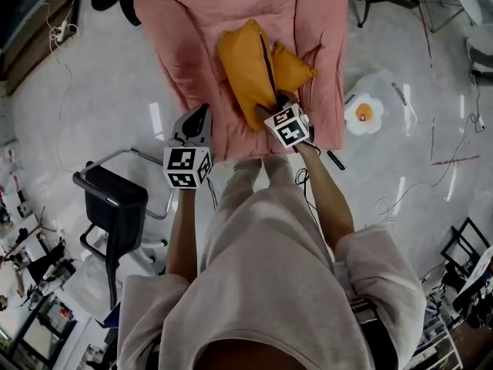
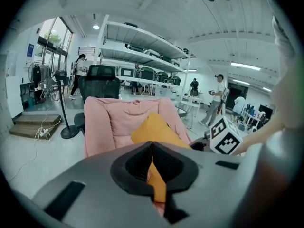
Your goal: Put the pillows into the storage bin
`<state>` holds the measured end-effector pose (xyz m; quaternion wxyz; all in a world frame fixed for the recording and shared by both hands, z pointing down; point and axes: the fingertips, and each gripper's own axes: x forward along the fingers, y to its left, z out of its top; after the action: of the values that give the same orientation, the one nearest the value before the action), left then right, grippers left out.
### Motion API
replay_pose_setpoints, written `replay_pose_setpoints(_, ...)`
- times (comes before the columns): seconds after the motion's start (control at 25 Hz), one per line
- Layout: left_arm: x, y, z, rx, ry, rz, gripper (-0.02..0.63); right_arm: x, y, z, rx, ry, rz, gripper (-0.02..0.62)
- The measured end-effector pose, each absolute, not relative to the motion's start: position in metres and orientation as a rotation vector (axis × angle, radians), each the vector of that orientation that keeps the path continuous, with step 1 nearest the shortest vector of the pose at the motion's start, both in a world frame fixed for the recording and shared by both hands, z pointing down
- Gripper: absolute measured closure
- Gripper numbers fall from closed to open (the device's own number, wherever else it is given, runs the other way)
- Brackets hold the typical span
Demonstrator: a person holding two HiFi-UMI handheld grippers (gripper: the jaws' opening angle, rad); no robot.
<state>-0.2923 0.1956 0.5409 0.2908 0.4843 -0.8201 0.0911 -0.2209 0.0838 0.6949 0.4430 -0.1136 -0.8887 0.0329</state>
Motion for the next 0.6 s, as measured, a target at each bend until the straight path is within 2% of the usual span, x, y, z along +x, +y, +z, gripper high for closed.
replay_pose_setpoints(0.28, -0.297, 0.183, 0.497, 1.338, -2.245, 0.232, 0.592, -0.214, 0.054, 0.611, -0.176, -2.322, 0.016, 0.359)
replay_pose_setpoints(0.6, -0.296, 0.165, 0.464, 1.433, -2.254, 0.258, 0.592, -0.194, 0.021, 0.553, 0.0, -2.393, 0.047, 0.362)
